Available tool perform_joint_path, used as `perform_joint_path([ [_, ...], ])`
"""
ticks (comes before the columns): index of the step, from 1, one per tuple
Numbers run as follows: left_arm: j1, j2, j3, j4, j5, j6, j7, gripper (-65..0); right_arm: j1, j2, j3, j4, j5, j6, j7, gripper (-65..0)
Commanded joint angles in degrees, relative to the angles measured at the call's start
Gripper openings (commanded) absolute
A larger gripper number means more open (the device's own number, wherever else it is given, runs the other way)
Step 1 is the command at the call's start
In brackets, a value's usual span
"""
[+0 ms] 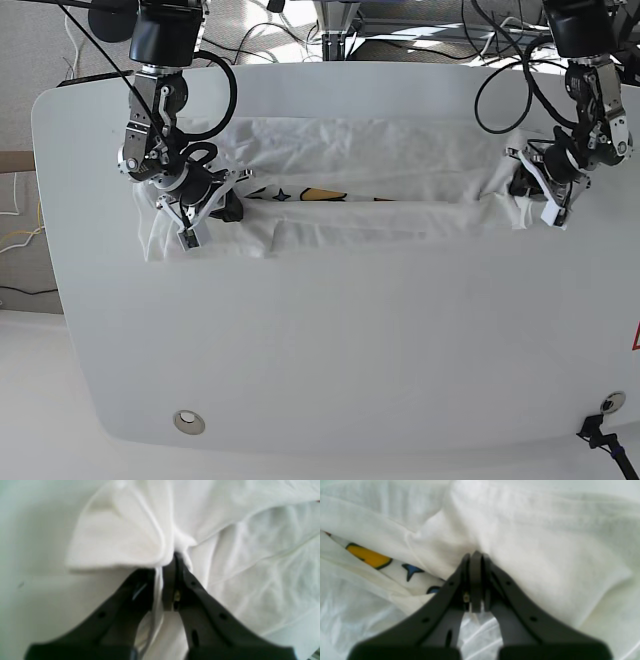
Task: Fold the T-shirt properly
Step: 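Fold the grasped side inward toward the right gripper with the left gripper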
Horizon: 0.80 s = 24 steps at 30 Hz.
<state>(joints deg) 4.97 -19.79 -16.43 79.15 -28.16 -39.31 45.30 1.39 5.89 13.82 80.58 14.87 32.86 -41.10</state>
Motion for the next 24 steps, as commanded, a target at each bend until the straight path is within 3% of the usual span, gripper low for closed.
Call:
perform_joint_path([
  [1, -0.80, -0.65, 1.70, 2.91, -1.24, -0.69, -0.77, -65.0, 0.15, 0.31, 0.11, 0.17, -1.91, -0.64, -2.19, -65.0],
  [5, -0.80, -0.21, 9.61, 7.22, -1.42, -0.69, -0.77, -65.0, 0.15, 0.31, 0.11, 0.17, -1.91, -0.64, -2.19, -65.0],
  [9, -0.88, 2.78, 13.30, 11.17, -1.16, -0.69, -0.77, -65.0, 0.06, 0.31, 0.11, 0.17, -1.91, -0.64, -2.19, -65.0],
  [13, -1.06, 3.13, 17.79, 16.36, -1.16, -0.69, -0.42, -65.0, 0.06, 0.31, 0.11, 0.08, -1.91, -0.64, -2.19, -65.0],
  [20, -3.17, 3.13, 18.23, 25.94, -1.16, -0.69, 7.93, -65.0, 0.06, 0.22, 0.11, 0.08, -1.91, -0.55, -2.19, -65.0],
  [24, -5.19, 3.31, 18.49, 25.77, -1.16, -0.69, 9.34, -65.0, 0.06, 0.22, 0.11, 0.08, -1.82, -0.55, -2.19, -65.0],
])
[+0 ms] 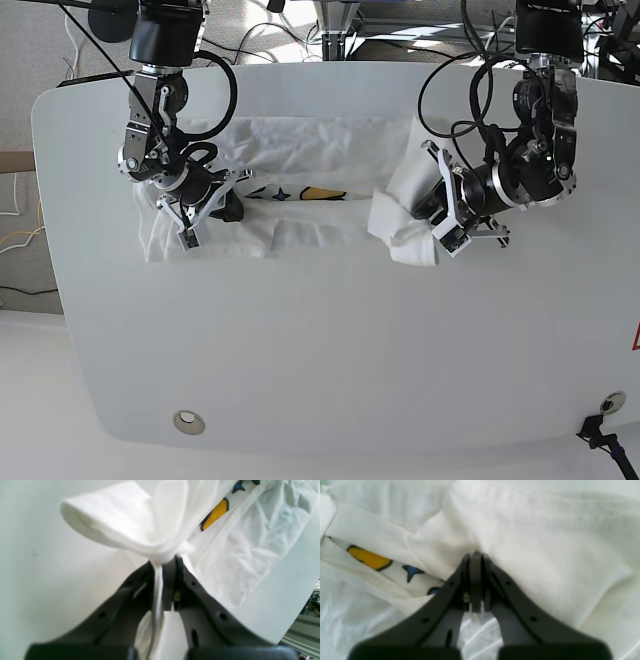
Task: Fold the T-shirt properly
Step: 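Fold the grasped side inward toward the right gripper with the left gripper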
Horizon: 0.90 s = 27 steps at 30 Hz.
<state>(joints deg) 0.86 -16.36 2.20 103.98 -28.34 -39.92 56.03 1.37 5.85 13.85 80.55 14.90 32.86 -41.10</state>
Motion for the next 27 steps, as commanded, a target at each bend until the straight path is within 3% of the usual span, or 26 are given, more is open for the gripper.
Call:
perform_joint_path([
  [1, -1.17, 0.84, -0.13, 0.94, -0.98, -0.08, -1.39, -65.0, 0.08, 0.26, 0.09, 0.11, -1.84, -0.55, -2.19, -65.0],
  [8, -1.79, 5.85, 0.75, 1.03, -0.98, -0.08, -1.30, -65.0, 0.08, 0.26, 0.09, 0.11, -1.84, -0.55, -2.19, -65.0],
  [12, -1.87, 5.41, -0.66, 1.20, -1.16, -0.08, -1.30, -65.0, 0.00, 0.26, 0.09, 0.11, -1.84, -0.55, -2.19, -65.0],
  [22, -0.73, -4.61, -10.94, 1.20, -1.24, -0.08, -1.30, -65.0, 0.00, 0.26, 0.09, 0.11, -1.84, -0.47, -2.19, -65.0],
  [27, 0.68, -6.37, -17.54, 1.20, -1.24, -0.08, -1.30, -65.0, 0.08, 0.26, 0.09, 0.11, -1.84, -0.47, -2.19, -65.0],
])
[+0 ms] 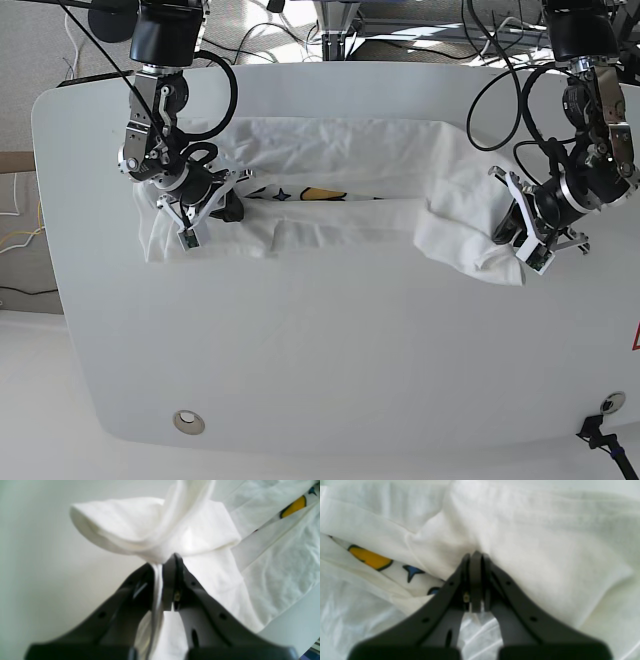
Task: Fold the T-shirt properly
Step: 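Fold the grasped side inward toward the right gripper with the left gripper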
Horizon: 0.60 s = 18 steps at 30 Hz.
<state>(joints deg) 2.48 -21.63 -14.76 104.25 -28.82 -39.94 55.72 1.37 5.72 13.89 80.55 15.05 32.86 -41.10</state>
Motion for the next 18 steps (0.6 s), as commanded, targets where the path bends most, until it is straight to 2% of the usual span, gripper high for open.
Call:
perform_joint_path([
  [1, -0.85, -1.45, -1.46, 0.94, -0.76, -0.06, -1.00, -65.0, 0.08, 0.39, 0.04, 0.11, -1.99, -0.47, -2.19, -65.0],
  [6, -0.77, -1.89, -0.58, 2.96, -0.85, -0.06, -1.00, -65.0, 0.08, 0.39, -0.04, 0.11, -1.99, -0.47, -2.19, -65.0],
  [9, -1.12, -0.48, 4.26, 4.19, -0.85, -0.06, -1.00, -65.0, 0.08, 0.39, -0.04, 0.11, -1.99, -0.47, -2.19, -65.0],
  [13, -2.00, 4.44, 6.81, 4.28, -0.85, -0.06, -0.82, -65.0, 0.08, 0.31, -0.04, 0.11, -1.99, -0.47, -2.19, -65.0],
  [18, -3.76, 10.15, 10.24, 4.19, -0.59, -0.06, 3.66, -65.0, 0.00, 0.31, -0.04, 0.02, -1.99, -0.47, -2.19, -65.0],
])
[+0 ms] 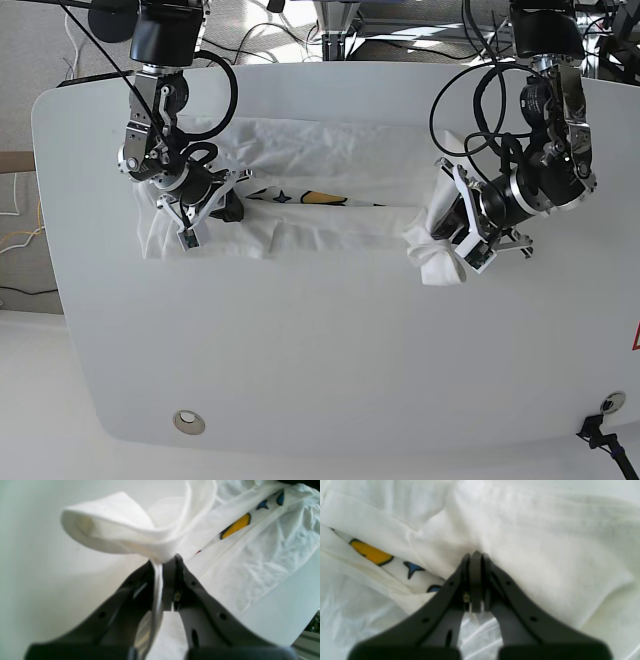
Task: Fold the T-shirt properly
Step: 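Fold the grasped side inward toward the right gripper with the left gripper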
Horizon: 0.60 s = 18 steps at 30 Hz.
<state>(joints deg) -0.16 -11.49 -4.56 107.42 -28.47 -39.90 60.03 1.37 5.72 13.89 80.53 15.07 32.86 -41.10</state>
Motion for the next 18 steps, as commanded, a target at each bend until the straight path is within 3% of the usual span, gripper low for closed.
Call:
perform_joint_path([
  [1, -1.20, 1.24, 0.29, 0.94, -0.94, -0.10, -0.29, -65.0, 0.00, 0.31, -0.04, 0.04, -2.02, -0.47, -2.19, -65.0],
  [10, -1.37, 8.72, 4.60, -0.38, -0.76, -0.10, -0.21, -65.0, 0.00, 0.31, -0.04, 0.04, -2.02, -0.47, -2.19, -65.0],
  [18, -1.46, 10.74, 4.60, -7.42, -0.85, -0.10, -0.38, -65.0, 0.00, 0.31, -0.04, 0.04, -2.02, -0.47, -2.19, -65.0],
])
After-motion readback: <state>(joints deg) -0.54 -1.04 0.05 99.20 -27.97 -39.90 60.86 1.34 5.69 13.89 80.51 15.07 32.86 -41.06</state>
